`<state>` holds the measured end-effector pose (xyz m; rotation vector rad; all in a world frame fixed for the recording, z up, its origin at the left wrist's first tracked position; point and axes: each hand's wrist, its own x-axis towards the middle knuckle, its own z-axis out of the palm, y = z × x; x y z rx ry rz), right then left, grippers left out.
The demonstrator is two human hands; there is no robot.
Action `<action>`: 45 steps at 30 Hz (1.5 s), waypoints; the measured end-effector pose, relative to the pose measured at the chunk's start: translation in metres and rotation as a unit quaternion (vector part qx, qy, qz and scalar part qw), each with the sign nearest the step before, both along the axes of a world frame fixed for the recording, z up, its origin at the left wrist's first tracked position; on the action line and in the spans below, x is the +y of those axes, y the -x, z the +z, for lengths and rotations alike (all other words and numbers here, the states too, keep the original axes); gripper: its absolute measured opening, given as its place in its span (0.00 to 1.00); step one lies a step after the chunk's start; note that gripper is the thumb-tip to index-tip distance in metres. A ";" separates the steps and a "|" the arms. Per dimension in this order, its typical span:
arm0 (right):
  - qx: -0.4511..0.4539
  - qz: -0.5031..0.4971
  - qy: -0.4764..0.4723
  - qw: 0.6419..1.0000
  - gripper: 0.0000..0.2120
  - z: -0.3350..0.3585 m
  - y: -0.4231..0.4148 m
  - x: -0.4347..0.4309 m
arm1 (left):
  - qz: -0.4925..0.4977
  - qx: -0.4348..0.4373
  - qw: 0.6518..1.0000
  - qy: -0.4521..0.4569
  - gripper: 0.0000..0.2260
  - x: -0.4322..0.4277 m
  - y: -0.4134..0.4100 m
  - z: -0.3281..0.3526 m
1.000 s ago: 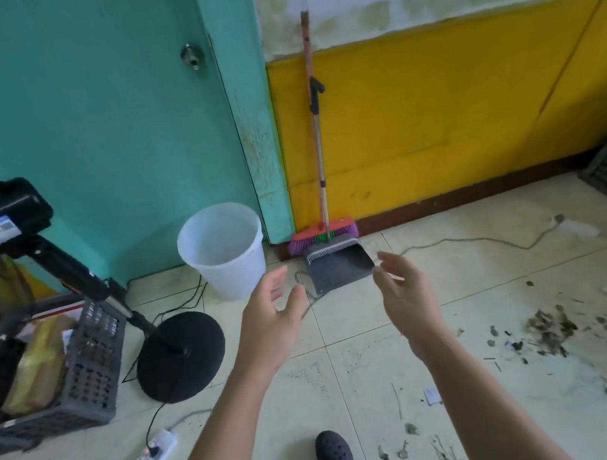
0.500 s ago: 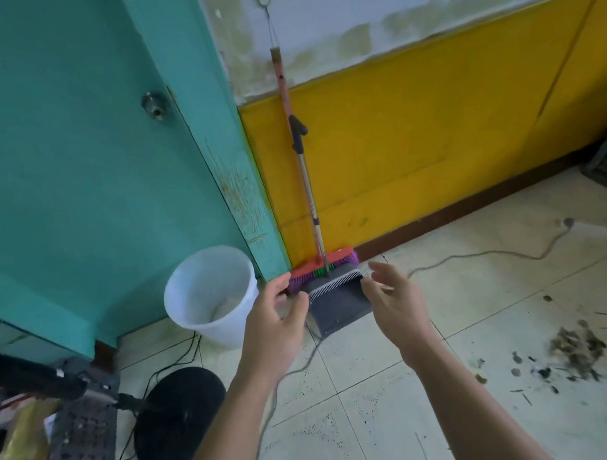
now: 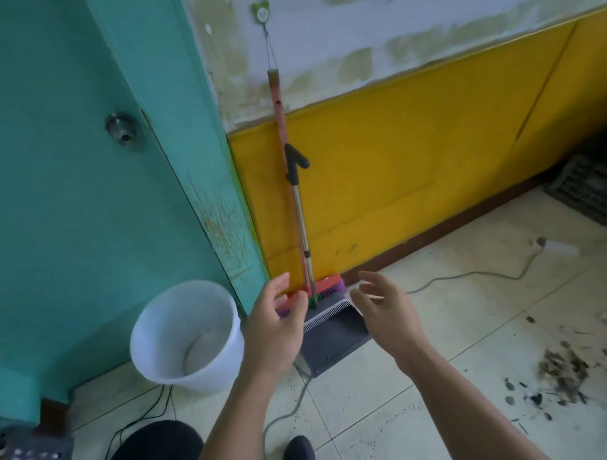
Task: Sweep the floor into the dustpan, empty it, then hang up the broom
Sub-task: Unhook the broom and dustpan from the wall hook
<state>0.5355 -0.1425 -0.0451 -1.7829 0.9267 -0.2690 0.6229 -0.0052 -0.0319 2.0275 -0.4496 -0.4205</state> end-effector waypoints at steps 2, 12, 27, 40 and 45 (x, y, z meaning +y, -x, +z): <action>0.010 -0.001 0.003 1.000 0.19 -0.003 -0.028 -0.003 | -0.003 -0.001 1.000 0.001 0.20 -0.003 -0.031 -0.004; 0.005 -0.037 0.027 0.999 0.19 0.009 -0.146 -0.028 | -0.030 0.019 0.999 0.036 0.18 -0.029 -0.160 0.011; -0.097 -0.016 0.050 0.994 0.17 0.048 -0.248 -0.127 | -0.026 -0.036 0.998 0.046 0.19 -0.135 -0.255 0.051; -0.152 0.099 0.033 0.983 0.14 0.085 -0.348 -0.229 | 0.082 -0.064 0.991 0.084 0.15 -0.238 -0.327 0.104; -0.177 0.128 -0.038 0.975 0.12 0.105 -0.384 -0.238 | 0.107 -0.059 0.988 0.092 0.12 -0.258 -0.341 0.109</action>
